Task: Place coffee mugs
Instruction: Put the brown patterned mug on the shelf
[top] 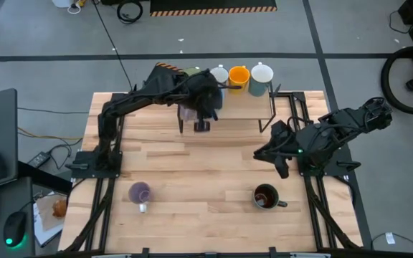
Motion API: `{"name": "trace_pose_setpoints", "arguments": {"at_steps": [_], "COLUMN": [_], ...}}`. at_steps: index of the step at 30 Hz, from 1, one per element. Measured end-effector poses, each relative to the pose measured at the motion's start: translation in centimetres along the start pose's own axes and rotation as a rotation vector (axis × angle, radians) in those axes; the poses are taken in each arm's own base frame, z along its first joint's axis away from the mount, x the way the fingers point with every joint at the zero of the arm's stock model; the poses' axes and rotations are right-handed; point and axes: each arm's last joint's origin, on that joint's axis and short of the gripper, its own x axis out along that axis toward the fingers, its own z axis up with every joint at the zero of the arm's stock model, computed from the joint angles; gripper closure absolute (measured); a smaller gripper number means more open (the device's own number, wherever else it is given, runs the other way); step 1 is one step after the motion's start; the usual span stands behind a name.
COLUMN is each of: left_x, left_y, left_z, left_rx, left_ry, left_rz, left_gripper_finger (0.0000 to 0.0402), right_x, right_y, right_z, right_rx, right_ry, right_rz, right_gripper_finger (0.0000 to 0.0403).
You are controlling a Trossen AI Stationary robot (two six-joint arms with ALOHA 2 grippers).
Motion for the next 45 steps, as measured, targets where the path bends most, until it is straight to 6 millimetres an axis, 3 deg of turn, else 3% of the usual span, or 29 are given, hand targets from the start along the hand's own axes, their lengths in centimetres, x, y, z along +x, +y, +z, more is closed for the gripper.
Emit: {"name": "trace_pose_setpoints", "arguments": {"at_steps": [7,15,24,36,45], "left_x": [-1.3,0.0,1.3,1.6,1.6], "left_y": [-4.7,-13.9,-20.6,-25.6,-26.3], "left_z": [1.1,1.4,0.6,-1.2,-1.7], "left_rx": [-0.19,-0.067,-0.076,-0.082,-0.088], "left_ry": [-0.056,0.039,0.07,0.124,0.146], "left_rz": [-0.383,-0.433,-0.455,-0.365,-0.337], "left_gripper_finger": [0.031,0.0323,0.0342,0.0354,0.0354], "right_x": [0.6,1.4,4.4,4.7,4.7], "right_y": [-0.5,-0.3,-1.2,-0.1,0.4], "right_z": [-2.1,-4.3,-8.1,-11.3,-11.3], "right_rx": [-0.025,-0.074,-0.03,-0.067,-0.038], "right_ry": [0.278,0.458,0.654,0.686,0.653], "right_rz": [-0.025,-0.043,-0.081,-0.044,-0.012], "right_gripper_finger": [0.0321,0.0321,0.0321,0.0307,0.0304]}}
